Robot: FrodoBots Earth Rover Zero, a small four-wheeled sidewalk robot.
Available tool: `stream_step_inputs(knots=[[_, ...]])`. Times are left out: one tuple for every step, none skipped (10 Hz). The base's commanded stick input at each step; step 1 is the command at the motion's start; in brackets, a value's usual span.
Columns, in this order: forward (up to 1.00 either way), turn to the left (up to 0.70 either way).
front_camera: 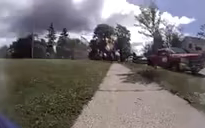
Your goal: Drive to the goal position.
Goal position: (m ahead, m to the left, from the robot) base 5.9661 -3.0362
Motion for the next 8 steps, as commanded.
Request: stream_step_inputs(knots=[[0.70, -0.29], [0.70, -0.33], [0.70, 0.00], [0.70, 0.00], [0.70, 0.00], [0.70, 0.00], [0.70, 0.00], [0.70, 0.00]])
